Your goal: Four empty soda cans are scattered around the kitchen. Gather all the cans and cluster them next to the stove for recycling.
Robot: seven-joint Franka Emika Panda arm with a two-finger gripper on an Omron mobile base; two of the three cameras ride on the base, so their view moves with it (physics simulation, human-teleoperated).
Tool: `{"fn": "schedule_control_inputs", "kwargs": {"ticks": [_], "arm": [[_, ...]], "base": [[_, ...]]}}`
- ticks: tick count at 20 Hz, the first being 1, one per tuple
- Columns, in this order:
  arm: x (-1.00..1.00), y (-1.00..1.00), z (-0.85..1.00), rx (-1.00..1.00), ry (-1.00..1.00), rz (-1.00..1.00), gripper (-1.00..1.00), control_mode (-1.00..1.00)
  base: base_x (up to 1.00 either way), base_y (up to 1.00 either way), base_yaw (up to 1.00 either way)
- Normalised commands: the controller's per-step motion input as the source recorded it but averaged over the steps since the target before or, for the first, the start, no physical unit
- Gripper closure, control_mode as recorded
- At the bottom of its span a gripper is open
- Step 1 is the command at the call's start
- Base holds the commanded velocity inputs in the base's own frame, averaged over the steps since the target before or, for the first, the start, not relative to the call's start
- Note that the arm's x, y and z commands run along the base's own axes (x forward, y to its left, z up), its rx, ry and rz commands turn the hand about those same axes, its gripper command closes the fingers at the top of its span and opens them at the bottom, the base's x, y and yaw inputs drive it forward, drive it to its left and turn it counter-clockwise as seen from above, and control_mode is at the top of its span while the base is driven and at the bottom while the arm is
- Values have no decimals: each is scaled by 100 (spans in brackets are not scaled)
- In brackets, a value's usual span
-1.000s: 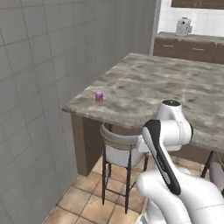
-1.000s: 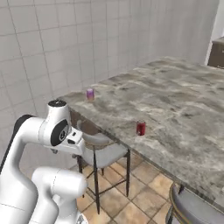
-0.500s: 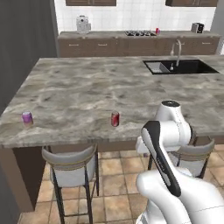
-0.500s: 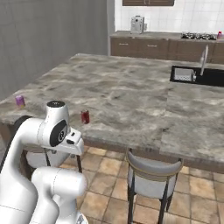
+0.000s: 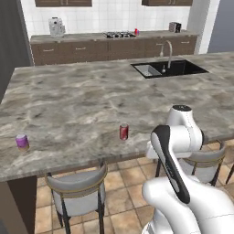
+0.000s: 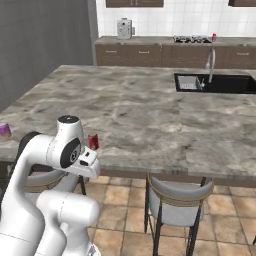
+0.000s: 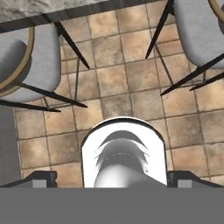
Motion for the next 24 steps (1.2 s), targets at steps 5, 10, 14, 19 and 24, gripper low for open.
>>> {"fn": "schedule_control_inputs", "kwargs": {"ticks": [5, 10, 14, 19, 24], "arm": [[0, 0, 0, 0, 0, 0, -100, 100], [0, 0, 0, 0, 0, 0, -100, 100], [0, 0, 0, 0, 0, 0, -100, 100], [0, 0, 0, 0, 0, 0, -100, 100], [0, 0, 0, 0, 0, 0, -100, 100]], "base": [[38, -4, 1], [95, -11, 0], [0, 0, 0], [0, 0, 0], [0, 0, 0]]}}
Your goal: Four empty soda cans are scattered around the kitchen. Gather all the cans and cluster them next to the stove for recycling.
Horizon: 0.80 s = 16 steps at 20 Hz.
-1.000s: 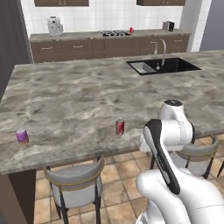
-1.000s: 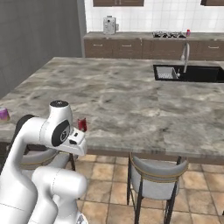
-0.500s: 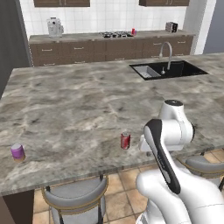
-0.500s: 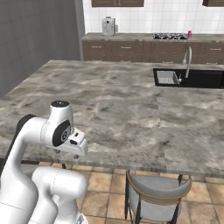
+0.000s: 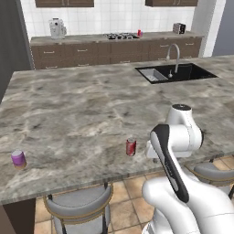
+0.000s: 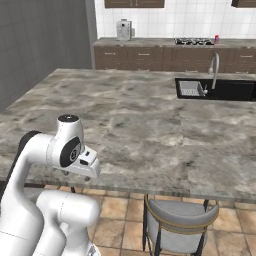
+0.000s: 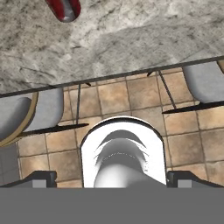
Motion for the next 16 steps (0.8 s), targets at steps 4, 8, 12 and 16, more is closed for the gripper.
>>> {"fn": "schedule_control_inputs", "kwargs": {"ticks": [4, 8, 12, 16], "arm": [[-6, 0, 7, -1, -6, 0, -100, -100], [-2, 4, 70, -15, -20, 0, -100, -100], [-10, -3, 86, -26, -32, 3, -100, -100], [-33, -12, 10, -16, -20, 3, -100, -100]], "base": [[0, 0, 0], [0, 0, 0], [0, 0, 0], [0, 0, 0]]}}
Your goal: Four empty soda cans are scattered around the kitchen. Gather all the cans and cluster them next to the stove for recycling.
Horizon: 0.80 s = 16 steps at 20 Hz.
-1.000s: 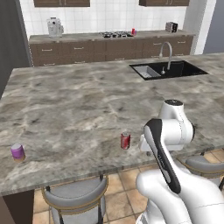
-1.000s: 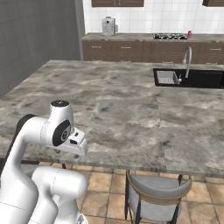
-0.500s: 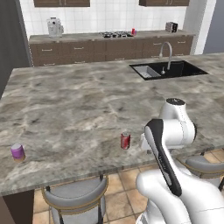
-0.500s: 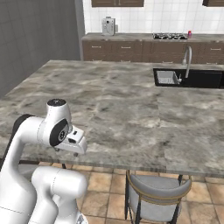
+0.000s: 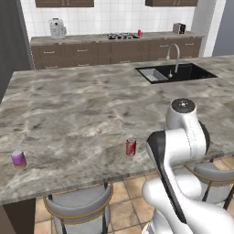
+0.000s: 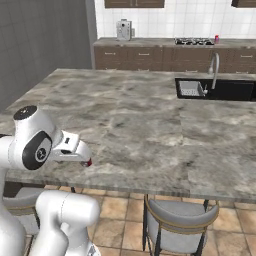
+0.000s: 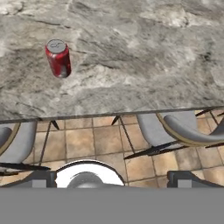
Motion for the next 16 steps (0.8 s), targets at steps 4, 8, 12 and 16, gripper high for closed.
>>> {"fn": "schedule_control_inputs", "kwargs": {"ticks": [4, 8, 12, 16], "arm": [[2, -3, 17, 6, 3, 0, -100, -100], [-1, -38, 43, 25, 19, 3, -100, -100], [0, -37, 12, 24, 25, 0, -100, -100], [0, 0, 2, 0, 23, 0, -100, -100]], "base": [[0, 0, 0], [0, 0, 0], [0, 0, 0], [0, 0, 0]]}}
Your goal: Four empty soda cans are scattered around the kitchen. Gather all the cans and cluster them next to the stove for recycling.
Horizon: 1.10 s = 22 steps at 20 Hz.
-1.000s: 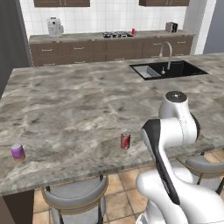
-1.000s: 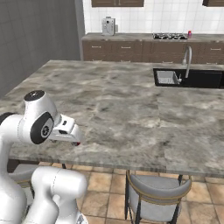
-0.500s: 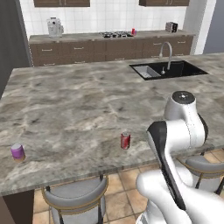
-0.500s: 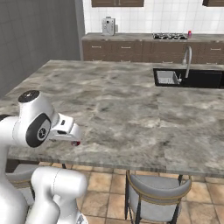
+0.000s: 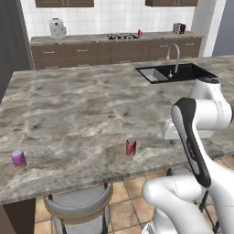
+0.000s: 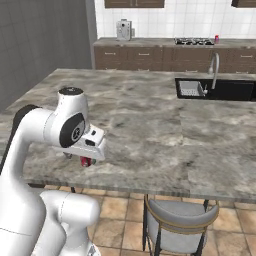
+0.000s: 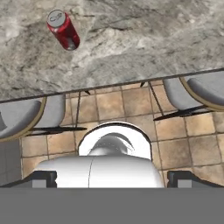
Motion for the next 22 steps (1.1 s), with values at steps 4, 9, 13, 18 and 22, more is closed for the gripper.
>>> {"fn": "schedule_control_inputs", "kwargs": {"ticks": [4, 9, 13, 18, 22], "arm": [[12, 19, 0, 0, 2, 0, -100, -100], [40, 67, -14, -1, 0, 0, -100, -100], [40, 63, -49, 1, 0, 0, -100, -100], [39, 26, -38, 0, -5, 0, -100, -100], [51, 0, -3, 0, -5, 0, -100, -100]], "base": [[0, 0, 0], [0, 0, 0], [0, 0, 0], [0, 0, 0], [0, 0, 0]]}}
